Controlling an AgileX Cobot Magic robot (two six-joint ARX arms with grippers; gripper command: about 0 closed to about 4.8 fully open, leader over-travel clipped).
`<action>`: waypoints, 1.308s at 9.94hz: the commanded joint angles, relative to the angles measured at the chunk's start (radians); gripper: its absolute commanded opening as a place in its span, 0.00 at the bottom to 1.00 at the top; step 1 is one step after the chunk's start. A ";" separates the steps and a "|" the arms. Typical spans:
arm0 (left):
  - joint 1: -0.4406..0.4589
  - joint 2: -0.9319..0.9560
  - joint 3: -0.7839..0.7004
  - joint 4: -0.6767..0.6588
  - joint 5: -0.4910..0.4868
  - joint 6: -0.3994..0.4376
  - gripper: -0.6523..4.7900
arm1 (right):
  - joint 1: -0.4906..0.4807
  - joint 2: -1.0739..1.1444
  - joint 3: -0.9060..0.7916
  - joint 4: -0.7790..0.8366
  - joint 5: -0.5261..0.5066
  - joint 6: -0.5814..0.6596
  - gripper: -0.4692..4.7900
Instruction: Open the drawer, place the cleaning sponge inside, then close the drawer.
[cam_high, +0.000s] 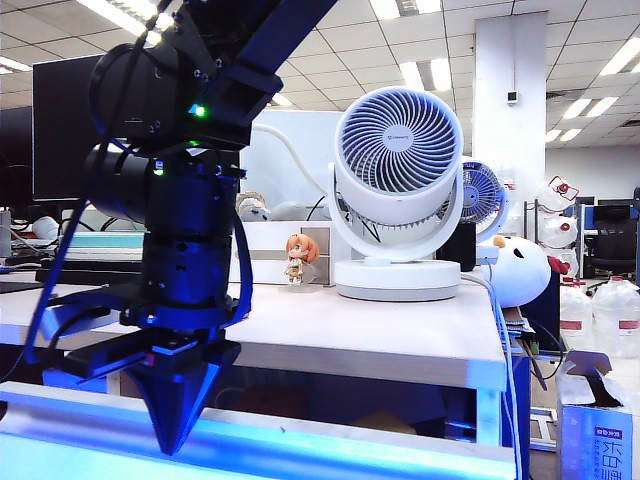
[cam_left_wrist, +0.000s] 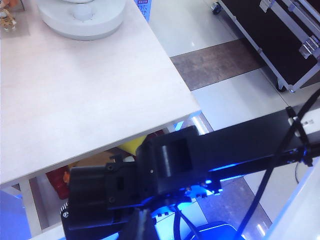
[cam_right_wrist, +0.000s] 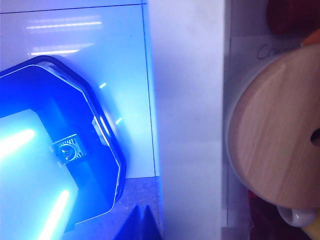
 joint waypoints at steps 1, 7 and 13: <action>0.000 -0.002 0.005 0.006 0.004 0.003 0.11 | -0.040 0.003 0.002 0.010 0.029 -0.005 0.09; 0.000 -0.002 0.005 -0.170 -0.172 0.008 0.11 | -0.106 0.035 0.002 0.090 0.132 -0.013 0.09; 0.000 -0.002 0.005 -0.172 -0.126 0.011 0.11 | -0.140 0.032 0.008 0.200 0.261 -0.012 0.09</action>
